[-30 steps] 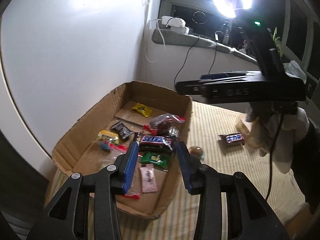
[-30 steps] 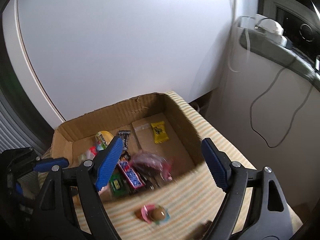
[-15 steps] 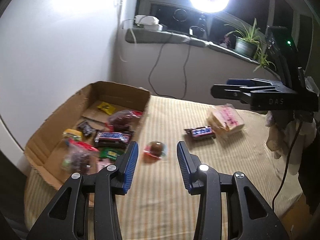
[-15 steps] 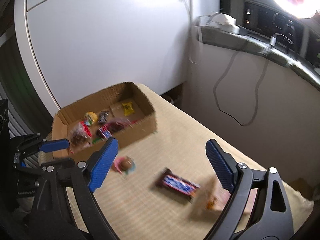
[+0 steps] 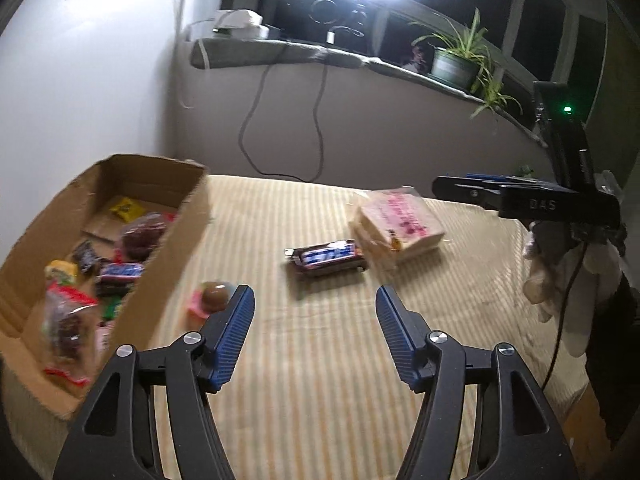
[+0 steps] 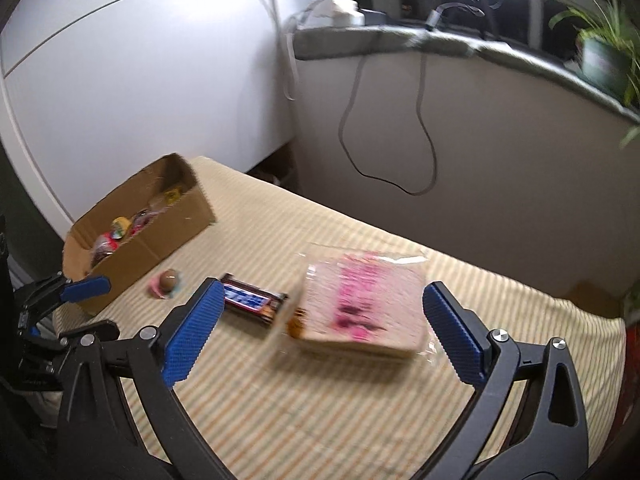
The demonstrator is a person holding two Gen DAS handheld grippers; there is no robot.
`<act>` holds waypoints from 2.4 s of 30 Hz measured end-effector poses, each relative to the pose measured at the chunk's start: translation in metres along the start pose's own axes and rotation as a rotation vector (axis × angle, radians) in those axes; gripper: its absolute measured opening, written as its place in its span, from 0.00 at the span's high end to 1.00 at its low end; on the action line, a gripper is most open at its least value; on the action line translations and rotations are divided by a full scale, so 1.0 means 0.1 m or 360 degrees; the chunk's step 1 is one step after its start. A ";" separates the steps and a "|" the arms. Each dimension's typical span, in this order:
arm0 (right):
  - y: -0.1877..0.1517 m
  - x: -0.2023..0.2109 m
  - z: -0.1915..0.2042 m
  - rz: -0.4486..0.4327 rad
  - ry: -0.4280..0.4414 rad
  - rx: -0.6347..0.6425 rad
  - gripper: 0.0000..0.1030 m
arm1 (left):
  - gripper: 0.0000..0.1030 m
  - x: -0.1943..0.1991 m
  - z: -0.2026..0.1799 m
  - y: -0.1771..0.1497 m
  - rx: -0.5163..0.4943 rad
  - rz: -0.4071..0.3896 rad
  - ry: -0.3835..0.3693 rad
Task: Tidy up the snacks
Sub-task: 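Move both tools back toward the bagged bread loaf, then grasp the bagged bread loaf with the right tool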
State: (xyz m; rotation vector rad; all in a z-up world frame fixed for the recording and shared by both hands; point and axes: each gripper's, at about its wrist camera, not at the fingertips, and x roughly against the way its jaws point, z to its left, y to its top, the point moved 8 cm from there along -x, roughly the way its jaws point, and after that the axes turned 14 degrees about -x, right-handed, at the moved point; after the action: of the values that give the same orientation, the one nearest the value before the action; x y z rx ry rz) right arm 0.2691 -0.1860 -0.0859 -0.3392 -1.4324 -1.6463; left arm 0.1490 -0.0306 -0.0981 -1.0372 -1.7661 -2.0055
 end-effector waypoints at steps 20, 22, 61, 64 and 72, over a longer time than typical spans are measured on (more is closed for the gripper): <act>-0.02 -0.44 -0.67 0.0176 0.0099 -0.0273 0.02 | 0.39 -0.79 -0.51 0.37 -0.0012 0.0090 -0.0247; -0.01 -0.49 -0.66 0.0193 0.0109 -0.0272 0.02 | 0.39 -0.87 -0.54 0.39 -0.0007 0.0104 -0.0276; -0.13 -0.77 -0.77 0.0329 0.0232 -0.0364 0.31 | 0.39 -1.44 -0.71 0.51 -0.0042 0.0219 -0.0355; -0.12 -0.71 -0.77 0.0312 0.0206 -0.0343 0.32 | 0.39 -1.42 -0.74 0.51 -0.0044 0.0219 -0.0369; -0.12 -0.55 -0.73 0.0281 0.0173 -0.0330 0.32 | 0.39 -1.26 -0.80 0.56 -0.0047 0.0170 -0.0385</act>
State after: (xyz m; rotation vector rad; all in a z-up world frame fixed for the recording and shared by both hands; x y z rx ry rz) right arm 0.3154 -0.2279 -0.1542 -0.4723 -1.1216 -1.6452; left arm 0.2472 -0.1496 -0.1399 -1.4042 -1.7563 -1.9147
